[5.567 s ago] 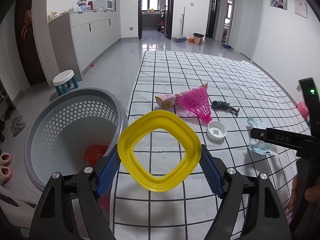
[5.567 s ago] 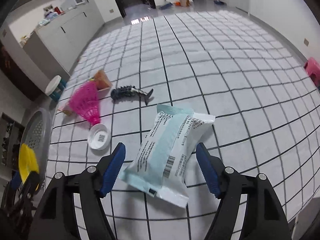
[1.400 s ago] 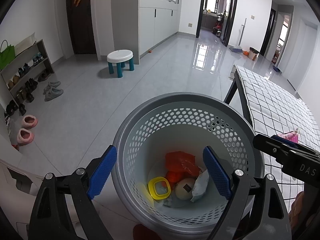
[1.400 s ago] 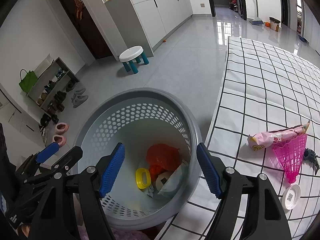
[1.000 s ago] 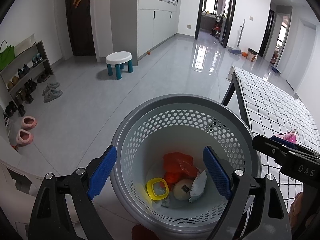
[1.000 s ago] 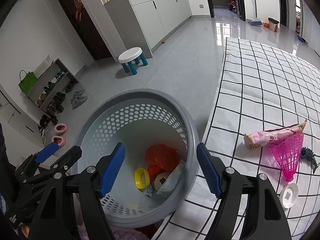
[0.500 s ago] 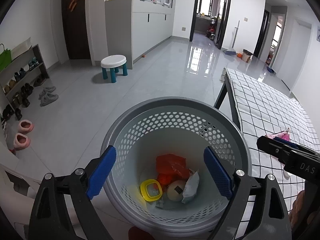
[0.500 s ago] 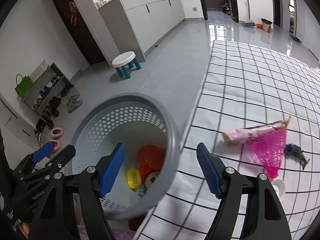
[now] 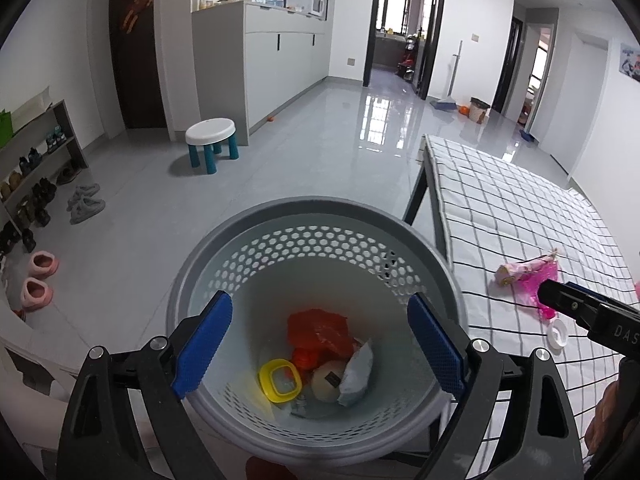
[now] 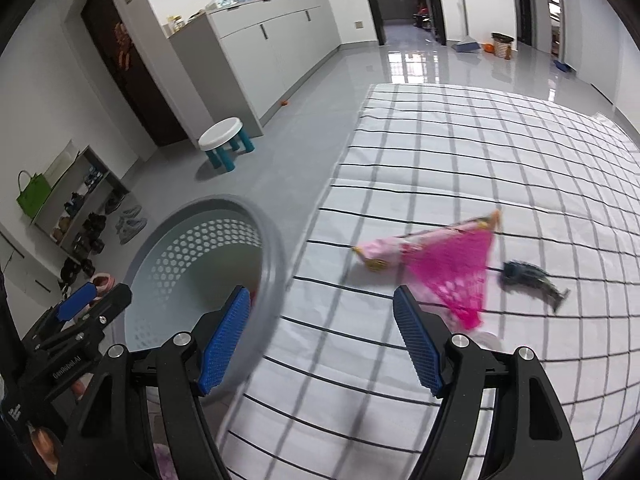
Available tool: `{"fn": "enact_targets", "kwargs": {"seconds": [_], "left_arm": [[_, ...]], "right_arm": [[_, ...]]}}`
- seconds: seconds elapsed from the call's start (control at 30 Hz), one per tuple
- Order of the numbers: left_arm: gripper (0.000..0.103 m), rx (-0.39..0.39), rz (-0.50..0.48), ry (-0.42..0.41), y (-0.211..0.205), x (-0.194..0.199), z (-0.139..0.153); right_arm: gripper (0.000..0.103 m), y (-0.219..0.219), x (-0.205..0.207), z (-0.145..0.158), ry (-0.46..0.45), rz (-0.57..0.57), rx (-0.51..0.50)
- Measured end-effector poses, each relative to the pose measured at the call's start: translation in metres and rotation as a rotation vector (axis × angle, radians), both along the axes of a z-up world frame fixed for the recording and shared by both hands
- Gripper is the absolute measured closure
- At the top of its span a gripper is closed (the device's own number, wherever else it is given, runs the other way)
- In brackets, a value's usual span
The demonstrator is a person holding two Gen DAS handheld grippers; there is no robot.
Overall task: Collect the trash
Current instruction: 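Move both tools back over the dark spiky toy and white cap, then grasp the dark spiky toy with the right tool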
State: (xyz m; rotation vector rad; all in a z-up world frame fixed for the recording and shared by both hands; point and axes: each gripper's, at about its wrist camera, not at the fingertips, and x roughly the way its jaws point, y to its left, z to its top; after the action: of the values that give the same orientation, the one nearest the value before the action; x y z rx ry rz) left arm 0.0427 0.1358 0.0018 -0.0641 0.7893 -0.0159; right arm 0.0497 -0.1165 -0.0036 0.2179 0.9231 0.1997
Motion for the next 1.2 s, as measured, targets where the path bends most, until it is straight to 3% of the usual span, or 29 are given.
{"fn": "enact_targets", "kwargs": {"seconds": [0.7, 1.2], "left_arm": [[0.014, -0.008, -0.154, -0.009, -0.086, -0.021, 0.000], [0.013, 0.033, -0.228, 0.027, -0.131, -0.026, -0.015]], "right_arm": [[0.032, -0.131, -0.056, -0.014, 0.022, -0.227, -0.049], [0.032, -0.161, -0.039, -0.032, 0.041, -0.179, -0.131]]}}
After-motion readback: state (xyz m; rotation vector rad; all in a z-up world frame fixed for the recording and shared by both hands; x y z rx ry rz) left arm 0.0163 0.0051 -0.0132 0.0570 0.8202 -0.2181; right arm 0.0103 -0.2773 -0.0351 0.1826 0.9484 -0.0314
